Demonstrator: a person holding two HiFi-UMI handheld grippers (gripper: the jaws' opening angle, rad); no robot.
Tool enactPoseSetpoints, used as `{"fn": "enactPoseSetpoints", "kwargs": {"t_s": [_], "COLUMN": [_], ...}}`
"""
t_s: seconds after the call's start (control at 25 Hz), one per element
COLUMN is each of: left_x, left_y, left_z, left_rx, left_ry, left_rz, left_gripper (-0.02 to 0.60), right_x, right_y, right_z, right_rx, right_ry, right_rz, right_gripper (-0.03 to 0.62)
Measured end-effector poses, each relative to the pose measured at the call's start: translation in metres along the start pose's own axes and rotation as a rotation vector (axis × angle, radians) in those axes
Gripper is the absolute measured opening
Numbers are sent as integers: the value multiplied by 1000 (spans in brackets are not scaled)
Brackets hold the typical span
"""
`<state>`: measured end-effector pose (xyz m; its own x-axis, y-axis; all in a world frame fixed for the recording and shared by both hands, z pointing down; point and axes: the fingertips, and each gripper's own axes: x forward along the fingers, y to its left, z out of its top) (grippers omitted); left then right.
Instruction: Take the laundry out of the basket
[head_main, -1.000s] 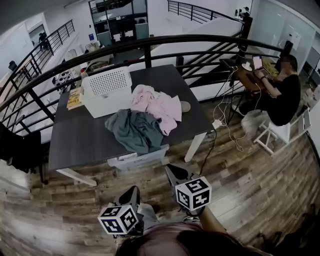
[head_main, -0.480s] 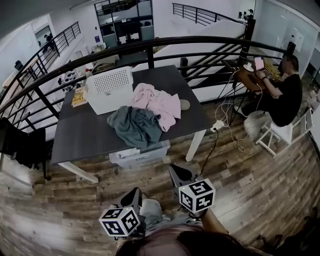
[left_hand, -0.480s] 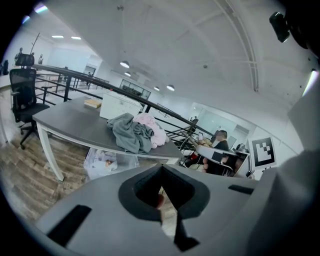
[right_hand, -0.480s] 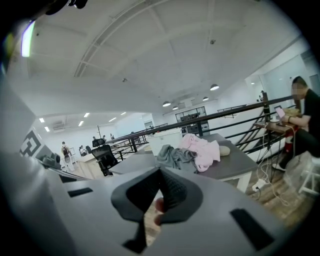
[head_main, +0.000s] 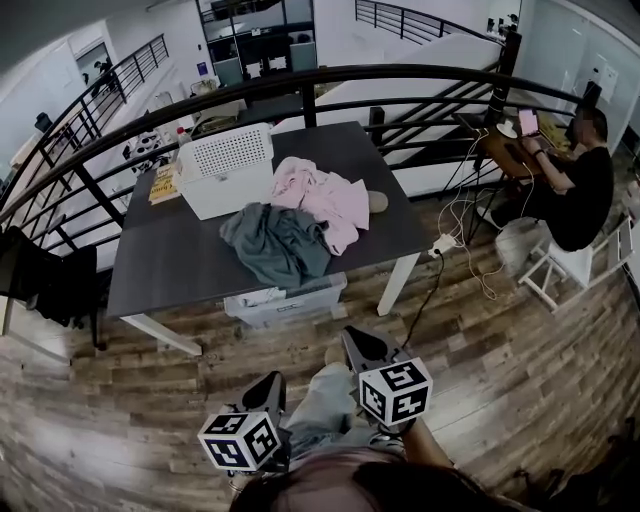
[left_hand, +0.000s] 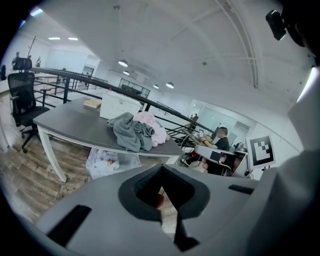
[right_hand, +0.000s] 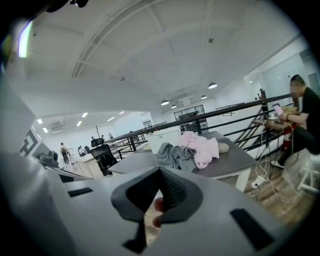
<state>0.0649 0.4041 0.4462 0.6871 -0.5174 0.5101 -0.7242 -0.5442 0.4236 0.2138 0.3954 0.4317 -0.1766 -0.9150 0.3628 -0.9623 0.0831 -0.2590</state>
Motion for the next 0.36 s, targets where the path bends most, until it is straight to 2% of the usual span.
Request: {"fn": "enactPoseSetpoints", "kwargs": {"t_s": [0.36], "left_x": [20], "left_y": [10], "left_z": [12], "left_rx": [3], "left_ry": [18], "left_rz": [30], "left_gripper": [-3], "right_x": [22], "right_y": [-21], "right_z": [7], "right_rx": [23], "right_ry": [-5], "right_rz": [-15], "right_gripper": [15]}}
